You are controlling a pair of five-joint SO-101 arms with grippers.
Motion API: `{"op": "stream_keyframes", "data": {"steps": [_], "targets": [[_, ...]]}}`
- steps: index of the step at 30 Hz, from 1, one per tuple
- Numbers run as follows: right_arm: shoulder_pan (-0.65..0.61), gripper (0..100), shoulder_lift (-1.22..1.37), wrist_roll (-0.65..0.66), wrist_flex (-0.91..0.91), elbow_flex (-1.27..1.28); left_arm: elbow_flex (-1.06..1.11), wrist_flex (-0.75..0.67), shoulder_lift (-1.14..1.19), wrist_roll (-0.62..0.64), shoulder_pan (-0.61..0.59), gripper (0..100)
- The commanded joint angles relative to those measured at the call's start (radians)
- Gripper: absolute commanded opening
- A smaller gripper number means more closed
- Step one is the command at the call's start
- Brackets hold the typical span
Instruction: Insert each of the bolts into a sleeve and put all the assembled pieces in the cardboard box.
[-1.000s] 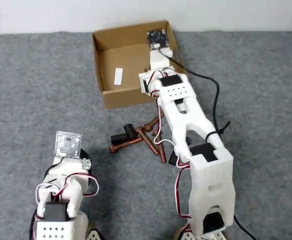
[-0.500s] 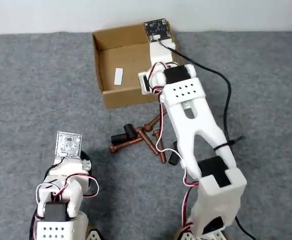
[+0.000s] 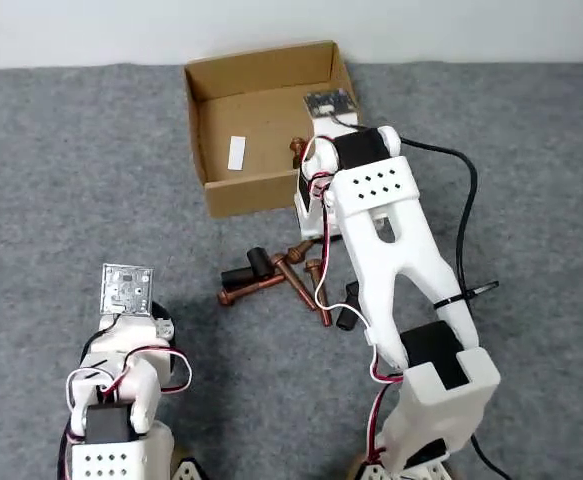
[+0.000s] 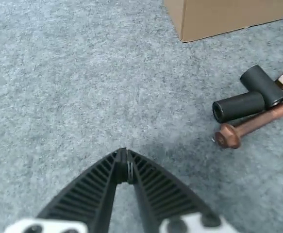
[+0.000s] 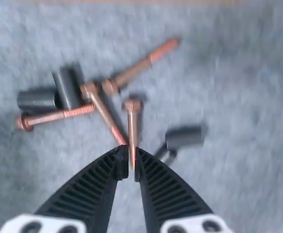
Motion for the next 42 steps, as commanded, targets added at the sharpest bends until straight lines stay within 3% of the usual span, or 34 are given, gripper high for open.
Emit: {"op": "stream_keyframes", "data": {"steps": [1,8,16,25,35,42], "targets": [[-0.004,0.9,-0.053,-0.109,0.102,-0.035,-0.007,-0.002,-0.009,0.008,-0.008,0],[-0.010,1.4,-0.053,-0.227,0.101,0.081,-0.007,-0.002,-0.009,0.008,-0.008,0],[-0.022,19.9,-0.050,-0.292,0.097,0.207,-0.007,-0.002,-0.009,0.008,-0.008,0],[-0.021,19.7,-0.050,-0.292,-0.044,0.344,-0.007,0.000,-0.009,0.008,-0.008,0],[-0.013,19.6,-0.050,-0.287,-0.325,0.545,-0.007,0.002,-0.009,0.008,-0.008,0],[0.036,7.0,-0.008,-0.284,-0.461,0.626,-0.007,0.003,-0.009,0.008,-0.008,0]]}}
